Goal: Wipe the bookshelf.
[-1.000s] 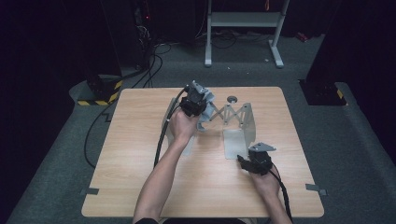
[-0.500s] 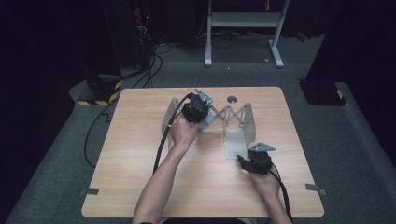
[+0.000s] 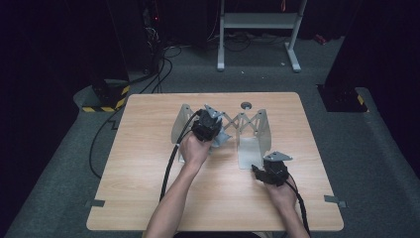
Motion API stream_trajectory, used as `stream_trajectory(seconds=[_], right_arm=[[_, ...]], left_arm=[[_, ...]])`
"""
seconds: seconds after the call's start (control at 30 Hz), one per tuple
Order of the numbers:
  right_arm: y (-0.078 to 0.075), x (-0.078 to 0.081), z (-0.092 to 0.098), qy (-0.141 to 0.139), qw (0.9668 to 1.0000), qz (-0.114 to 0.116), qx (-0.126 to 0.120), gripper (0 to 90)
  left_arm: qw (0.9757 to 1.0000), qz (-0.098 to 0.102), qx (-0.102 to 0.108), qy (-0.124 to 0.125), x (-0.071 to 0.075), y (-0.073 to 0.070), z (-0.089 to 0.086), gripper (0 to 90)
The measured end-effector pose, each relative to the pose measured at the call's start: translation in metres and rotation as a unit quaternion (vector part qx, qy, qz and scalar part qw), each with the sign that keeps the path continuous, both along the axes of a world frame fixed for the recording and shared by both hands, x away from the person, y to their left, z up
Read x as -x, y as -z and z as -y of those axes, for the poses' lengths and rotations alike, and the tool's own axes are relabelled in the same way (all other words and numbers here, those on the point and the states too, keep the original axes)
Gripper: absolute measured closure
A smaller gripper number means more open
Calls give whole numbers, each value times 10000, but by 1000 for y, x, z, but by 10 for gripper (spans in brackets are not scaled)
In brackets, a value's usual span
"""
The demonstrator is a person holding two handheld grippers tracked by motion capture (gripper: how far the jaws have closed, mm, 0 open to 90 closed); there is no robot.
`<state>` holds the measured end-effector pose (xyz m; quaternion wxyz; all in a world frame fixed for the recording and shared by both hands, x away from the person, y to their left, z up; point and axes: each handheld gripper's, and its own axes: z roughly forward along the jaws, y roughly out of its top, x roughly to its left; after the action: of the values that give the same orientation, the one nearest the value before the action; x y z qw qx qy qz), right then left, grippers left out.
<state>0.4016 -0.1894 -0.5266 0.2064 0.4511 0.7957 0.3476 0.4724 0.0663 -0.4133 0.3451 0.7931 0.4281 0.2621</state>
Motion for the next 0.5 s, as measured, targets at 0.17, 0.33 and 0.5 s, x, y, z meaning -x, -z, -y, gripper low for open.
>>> stream_trajectory(seconds=[0.17,0.33,0.5], right_arm=[[0,0,0,-2,10000,6,10,447],[0,0,0,-3,10000,7,14,447],[0,0,-1,3,10000,10,13,447]], left_arm=[[9998,-40,201,2,9,4,-2,787],[9995,-12,320,-53,17,12,-3,788],[9989,29,456,-134,24,22,-5,788]])
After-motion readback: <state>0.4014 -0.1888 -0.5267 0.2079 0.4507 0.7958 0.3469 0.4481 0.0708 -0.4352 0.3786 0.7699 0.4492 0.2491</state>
